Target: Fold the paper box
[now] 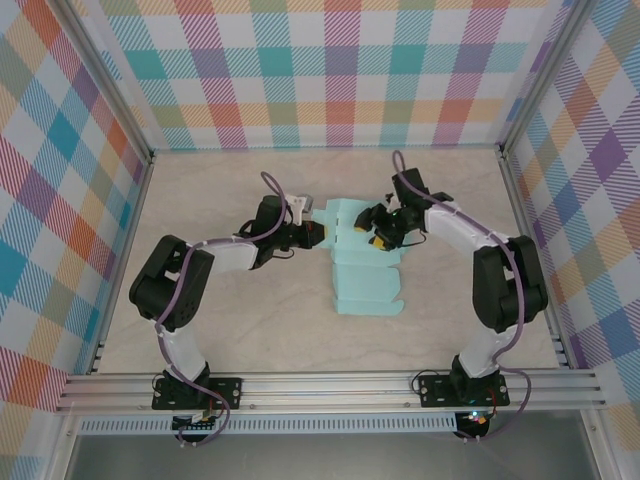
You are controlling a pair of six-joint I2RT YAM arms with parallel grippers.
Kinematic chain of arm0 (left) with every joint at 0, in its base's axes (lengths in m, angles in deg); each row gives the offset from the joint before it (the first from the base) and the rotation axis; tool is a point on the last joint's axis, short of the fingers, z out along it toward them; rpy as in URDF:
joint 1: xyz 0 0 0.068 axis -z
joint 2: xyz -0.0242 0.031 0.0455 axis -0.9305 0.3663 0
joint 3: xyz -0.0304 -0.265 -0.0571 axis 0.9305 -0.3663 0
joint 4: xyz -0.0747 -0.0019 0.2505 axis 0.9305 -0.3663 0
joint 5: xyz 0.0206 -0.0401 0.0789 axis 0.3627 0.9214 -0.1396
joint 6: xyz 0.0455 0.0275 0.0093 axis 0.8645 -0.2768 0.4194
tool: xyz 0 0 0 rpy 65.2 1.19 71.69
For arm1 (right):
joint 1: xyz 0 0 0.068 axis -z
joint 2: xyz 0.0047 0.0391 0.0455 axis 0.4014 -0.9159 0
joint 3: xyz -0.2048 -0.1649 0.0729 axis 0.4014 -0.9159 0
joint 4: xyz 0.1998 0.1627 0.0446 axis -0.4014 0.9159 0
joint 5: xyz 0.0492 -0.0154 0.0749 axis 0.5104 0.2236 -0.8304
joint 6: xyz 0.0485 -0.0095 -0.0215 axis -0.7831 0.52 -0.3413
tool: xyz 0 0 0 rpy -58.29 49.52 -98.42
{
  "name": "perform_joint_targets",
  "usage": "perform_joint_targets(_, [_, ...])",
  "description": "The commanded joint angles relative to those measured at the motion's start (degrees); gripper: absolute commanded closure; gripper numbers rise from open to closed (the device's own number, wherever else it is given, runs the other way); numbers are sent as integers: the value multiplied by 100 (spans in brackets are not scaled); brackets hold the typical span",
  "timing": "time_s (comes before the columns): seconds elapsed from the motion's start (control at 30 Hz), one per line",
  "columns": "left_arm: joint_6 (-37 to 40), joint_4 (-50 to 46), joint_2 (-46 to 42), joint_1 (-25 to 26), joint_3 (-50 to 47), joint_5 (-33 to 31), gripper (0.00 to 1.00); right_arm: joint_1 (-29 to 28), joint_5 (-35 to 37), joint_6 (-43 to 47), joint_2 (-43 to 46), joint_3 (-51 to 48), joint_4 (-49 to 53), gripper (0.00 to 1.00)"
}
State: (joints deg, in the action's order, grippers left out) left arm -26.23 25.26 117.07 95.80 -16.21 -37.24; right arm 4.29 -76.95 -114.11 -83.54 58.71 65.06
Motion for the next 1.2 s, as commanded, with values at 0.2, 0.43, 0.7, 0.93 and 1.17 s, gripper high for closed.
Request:
perform_joint_targets(0.2, [599,823,36,186,-342,-129,100,-396,402,-2744,-500,2019,1077,34])
perform_joint_targets(0.43, [735,1150,2,240,-519,-347,100,-524,972,-2957,-1404,3256,2022,35])
perform_joint_targets(0.7, [736,1810,15,259,-822,-607,100,-415,1247,-3048,-1576,3384,2692,34])
perform_joint_targets(0.93, [720,2294,71,290,-1021,-744,100,-308,1047,-3397,-1508,3105,2294,36])
perform_joint_targets(1.17, [765,2815,170,389,-1209,-958,100,-304,971,-3649,-1687,2998,1903,52])
